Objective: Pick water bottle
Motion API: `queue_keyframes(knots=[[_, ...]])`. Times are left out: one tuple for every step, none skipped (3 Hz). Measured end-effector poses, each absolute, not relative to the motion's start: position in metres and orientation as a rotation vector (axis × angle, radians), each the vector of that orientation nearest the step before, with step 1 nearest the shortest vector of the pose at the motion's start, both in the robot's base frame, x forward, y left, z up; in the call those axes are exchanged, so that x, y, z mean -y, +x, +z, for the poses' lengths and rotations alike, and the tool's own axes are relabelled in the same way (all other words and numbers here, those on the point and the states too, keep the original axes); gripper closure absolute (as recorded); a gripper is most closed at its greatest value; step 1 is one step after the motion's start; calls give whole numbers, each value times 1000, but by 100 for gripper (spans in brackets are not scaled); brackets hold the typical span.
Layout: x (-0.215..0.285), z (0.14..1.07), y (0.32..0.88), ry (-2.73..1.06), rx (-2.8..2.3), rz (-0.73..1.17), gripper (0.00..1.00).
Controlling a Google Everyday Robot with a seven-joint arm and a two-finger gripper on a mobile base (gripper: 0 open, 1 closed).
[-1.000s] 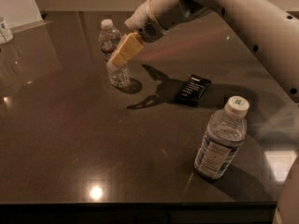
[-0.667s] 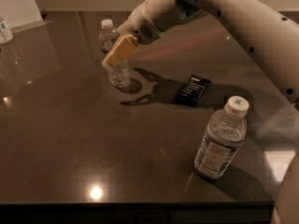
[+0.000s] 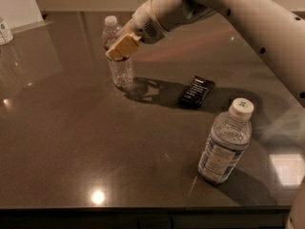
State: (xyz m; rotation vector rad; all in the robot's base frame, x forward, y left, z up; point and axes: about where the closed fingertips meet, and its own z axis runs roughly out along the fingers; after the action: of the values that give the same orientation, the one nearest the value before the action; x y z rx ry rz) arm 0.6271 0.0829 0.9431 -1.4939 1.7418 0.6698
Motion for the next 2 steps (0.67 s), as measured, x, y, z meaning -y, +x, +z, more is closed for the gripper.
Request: queue_keyframes(knots=[[-72, 969, 620, -1477, -1713, 660, 88], [-57, 1006, 613, -1469, -1673, 639, 100]])
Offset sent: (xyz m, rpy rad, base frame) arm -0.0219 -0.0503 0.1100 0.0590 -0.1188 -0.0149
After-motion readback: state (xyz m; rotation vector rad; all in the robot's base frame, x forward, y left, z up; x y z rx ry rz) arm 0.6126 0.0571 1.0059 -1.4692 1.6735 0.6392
